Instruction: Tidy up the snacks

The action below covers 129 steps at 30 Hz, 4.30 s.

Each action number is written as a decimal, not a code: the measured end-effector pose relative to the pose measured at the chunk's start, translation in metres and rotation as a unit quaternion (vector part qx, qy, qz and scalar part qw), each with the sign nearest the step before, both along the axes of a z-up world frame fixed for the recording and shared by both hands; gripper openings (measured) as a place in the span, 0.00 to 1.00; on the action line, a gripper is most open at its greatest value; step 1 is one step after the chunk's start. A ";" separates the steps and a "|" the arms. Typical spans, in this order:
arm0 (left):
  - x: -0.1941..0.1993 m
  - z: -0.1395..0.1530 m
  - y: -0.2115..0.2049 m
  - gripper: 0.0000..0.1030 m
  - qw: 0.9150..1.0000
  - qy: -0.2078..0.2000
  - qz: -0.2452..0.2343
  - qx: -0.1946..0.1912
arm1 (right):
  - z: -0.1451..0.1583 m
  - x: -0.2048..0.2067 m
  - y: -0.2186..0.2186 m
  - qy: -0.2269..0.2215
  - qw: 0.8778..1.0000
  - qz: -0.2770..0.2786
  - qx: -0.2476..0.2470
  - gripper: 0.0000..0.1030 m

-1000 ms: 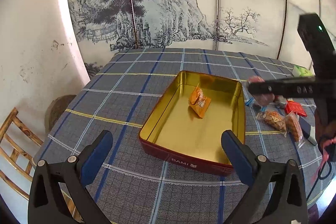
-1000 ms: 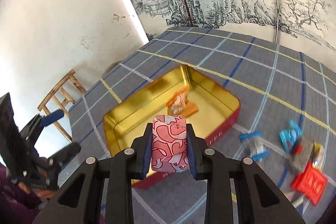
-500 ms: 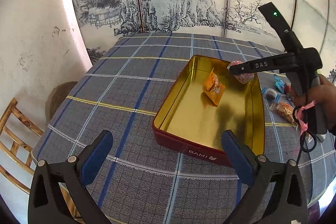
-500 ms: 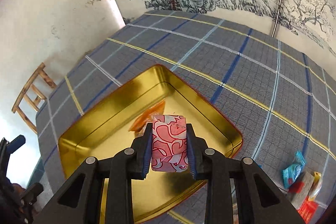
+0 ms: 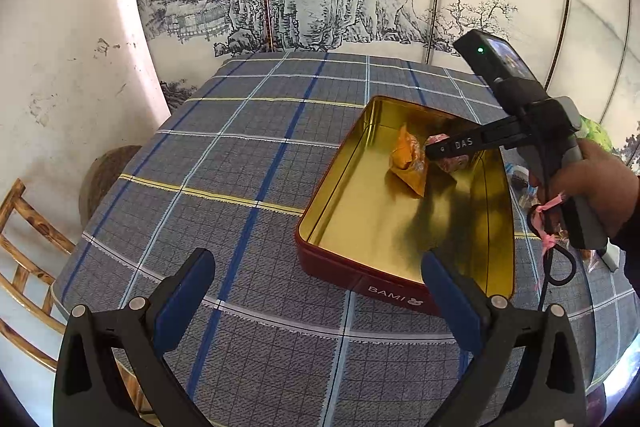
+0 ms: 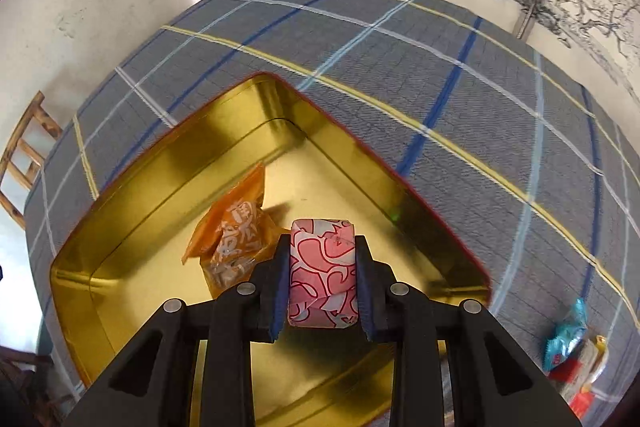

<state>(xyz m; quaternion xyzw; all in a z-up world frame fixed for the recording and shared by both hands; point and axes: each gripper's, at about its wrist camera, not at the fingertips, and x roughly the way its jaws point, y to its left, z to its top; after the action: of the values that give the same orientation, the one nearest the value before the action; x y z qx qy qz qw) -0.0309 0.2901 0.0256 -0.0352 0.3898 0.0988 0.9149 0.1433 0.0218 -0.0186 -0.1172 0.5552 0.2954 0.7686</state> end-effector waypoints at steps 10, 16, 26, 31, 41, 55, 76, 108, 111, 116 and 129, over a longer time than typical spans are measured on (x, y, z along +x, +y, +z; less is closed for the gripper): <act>0.001 0.005 0.000 0.99 1.000 0.001 0.008 0.003 | 0.010 0.003 0.030 -0.014 0.999 -0.019 0.046 0.44; -0.002 0.011 -0.010 0.99 1.000 -0.002 0.004 0.012 | 0.043 -0.010 0.001 -0.062 0.990 -0.039 0.117 0.61; -0.009 0.025 -0.045 0.99 0.999 -0.013 -0.024 0.037 | 0.075 -0.074 -0.099 -0.089 0.969 -0.094 0.208 0.66; -0.010 0.028 -0.076 0.99 0.997 -0.014 -0.060 0.049 | 0.078 -0.132 -0.188 -0.143 0.962 -0.138 0.188 0.71; 0.006 0.022 -0.160 0.99 0.981 0.017 -0.192 0.004 | 0.033 -0.189 -0.353 -0.179 0.945 -0.272 0.039 0.72; 0.141 -0.028 -0.214 0.88 0.964 0.155 -0.077 -0.201 | 0.004 -0.191 -0.383 -0.180 0.947 -0.263 0.040 0.72; 0.173 -0.070 -0.234 0.33 0.966 0.208 0.053 -0.141 | 0.012 -0.197 -0.391 -0.210 0.942 -0.242 0.101 0.74; 0.054 -0.039 -0.238 0.33 0.987 0.065 -0.145 0.040 | 0.006 -0.185 -0.397 -0.192 0.938 -0.279 0.075 0.87; 0.043 -0.019 -0.230 0.33 0.988 0.035 -0.146 0.037 | 0.006 -0.186 -0.397 -0.194 0.937 -0.281 0.072 0.88; 0.030 0.001 -0.215 0.33 0.989 0.005 -0.142 0.033 | 0.005 -0.184 -0.397 -0.189 0.937 -0.286 0.066 0.90; 0.018 0.013 -0.190 0.33 0.991 -0.016 -0.128 0.029 | 0.001 -0.178 -0.396 -0.177 0.938 -0.294 0.046 0.91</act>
<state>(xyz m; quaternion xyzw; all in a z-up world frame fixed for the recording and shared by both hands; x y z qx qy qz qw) -0.0128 0.1000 0.0385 0.0398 0.3730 -0.0088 0.9269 -0.0351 -0.3741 -0.0171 0.0361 0.4054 0.0555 0.9117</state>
